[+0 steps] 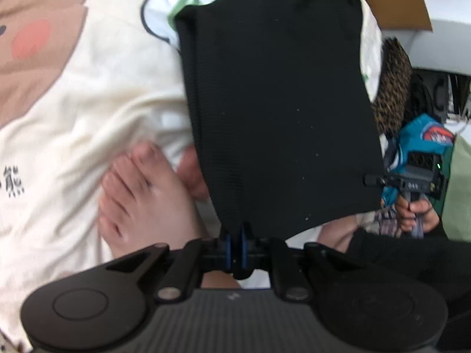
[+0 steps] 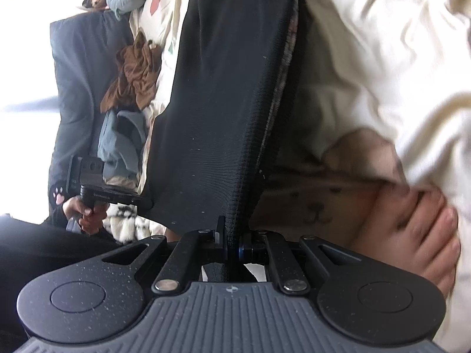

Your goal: Fold clothes

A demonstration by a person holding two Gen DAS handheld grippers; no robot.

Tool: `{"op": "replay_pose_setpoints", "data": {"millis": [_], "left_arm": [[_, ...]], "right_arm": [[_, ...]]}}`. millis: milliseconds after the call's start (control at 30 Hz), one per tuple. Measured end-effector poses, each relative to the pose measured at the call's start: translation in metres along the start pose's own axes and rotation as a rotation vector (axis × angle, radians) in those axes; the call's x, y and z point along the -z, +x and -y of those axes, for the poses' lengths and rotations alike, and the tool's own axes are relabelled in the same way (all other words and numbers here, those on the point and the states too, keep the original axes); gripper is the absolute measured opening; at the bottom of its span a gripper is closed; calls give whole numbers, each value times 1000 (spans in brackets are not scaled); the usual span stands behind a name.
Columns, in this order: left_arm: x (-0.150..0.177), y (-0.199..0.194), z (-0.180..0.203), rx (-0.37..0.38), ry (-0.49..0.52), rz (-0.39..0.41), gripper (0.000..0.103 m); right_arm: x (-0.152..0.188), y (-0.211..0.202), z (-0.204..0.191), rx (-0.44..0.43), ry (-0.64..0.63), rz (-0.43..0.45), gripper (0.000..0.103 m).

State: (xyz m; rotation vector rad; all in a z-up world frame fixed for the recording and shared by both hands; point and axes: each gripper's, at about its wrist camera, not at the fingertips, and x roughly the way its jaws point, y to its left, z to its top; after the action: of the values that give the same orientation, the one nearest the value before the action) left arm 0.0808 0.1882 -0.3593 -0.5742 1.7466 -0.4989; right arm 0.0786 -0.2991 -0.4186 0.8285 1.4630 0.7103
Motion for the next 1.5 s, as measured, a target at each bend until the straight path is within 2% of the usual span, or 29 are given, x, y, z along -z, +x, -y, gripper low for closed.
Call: {"op": "replay_pose_setpoints", "data": {"millis": [167,267,533,767,1067,1300,1500], "left_arm": [[12,10,-9,20,-7,-27,7],[20,2,-31,29,-11,-46,7],[6,-3,-35,36,-30,16,7],[-20,-36,-24,92,-47,142,7],[-52,-52,-13,76,-46,250,7],[-73,-70,-2,93,-39,365,7],[-105,-74,13,86,21,427,7]], "right_arm": [[13,-3,-2,-14,18,-12,4],[14,-3,-2,-12,14,-11,4],[7,-6,-3,-27,20,54,4],[-13,-21,-7,-32,2,146,4],[-44,-39,-15,-22,-25,222,4],[-70,-41,-24,-13,-44,269,4],[-88,-44,-24,10,-44,296,5]]}}
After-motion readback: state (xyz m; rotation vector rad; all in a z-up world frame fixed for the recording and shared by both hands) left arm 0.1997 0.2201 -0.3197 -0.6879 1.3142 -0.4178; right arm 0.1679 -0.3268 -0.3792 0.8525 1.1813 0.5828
